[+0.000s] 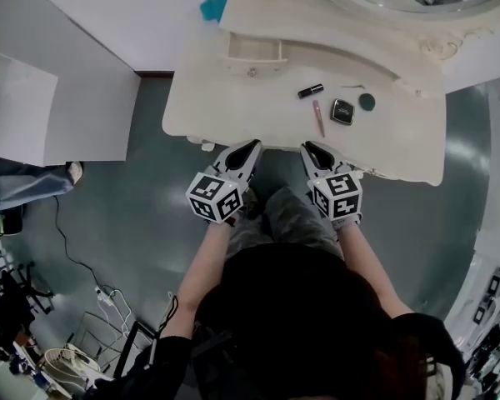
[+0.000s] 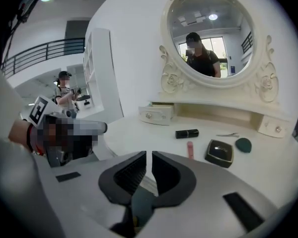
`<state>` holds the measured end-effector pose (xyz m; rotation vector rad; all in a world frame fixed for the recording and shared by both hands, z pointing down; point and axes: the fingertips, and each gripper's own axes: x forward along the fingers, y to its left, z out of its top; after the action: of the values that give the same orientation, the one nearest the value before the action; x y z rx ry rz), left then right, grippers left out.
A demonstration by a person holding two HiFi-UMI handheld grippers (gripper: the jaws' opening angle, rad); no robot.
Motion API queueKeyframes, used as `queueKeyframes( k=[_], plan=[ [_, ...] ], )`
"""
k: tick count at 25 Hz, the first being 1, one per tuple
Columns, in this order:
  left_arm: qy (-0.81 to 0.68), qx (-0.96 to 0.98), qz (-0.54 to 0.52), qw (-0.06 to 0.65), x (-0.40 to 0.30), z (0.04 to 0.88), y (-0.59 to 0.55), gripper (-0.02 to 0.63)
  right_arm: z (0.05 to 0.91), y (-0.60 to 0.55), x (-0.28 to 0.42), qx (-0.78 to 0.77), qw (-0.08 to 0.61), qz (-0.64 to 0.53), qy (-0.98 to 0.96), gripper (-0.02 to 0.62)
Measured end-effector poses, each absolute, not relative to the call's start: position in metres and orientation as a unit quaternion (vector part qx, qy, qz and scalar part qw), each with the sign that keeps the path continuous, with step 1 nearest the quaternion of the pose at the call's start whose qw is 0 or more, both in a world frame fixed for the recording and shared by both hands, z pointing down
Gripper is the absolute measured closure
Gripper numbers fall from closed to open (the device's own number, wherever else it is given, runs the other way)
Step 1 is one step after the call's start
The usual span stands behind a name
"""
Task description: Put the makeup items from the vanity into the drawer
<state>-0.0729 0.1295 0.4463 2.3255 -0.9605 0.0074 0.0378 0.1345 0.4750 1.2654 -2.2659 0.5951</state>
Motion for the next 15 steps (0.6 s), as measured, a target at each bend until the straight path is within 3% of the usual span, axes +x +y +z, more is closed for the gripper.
queueKeyframes(
  k=[6,9,15],
  plan=[
    [-0.341,0.888,0.022,0.309,-0.049,0.456,0.106,0.592,0.497,0.098,0.091,0.514,0.290,0.192,-0.784,0.550],
    [-0.333,0.889,0.042,0.312,-0.042,0.459,0.099,0.592,0.513,0.091,0.097,0.496,0.326,0.207,-0.778,0.502],
    [-0.331,0.888,0.049,0.315,-0.029,0.463,0.063,0.592,0.537,0.086,0.100,0.463,0.370,0.229,-0.772,0.489]
  ],
)
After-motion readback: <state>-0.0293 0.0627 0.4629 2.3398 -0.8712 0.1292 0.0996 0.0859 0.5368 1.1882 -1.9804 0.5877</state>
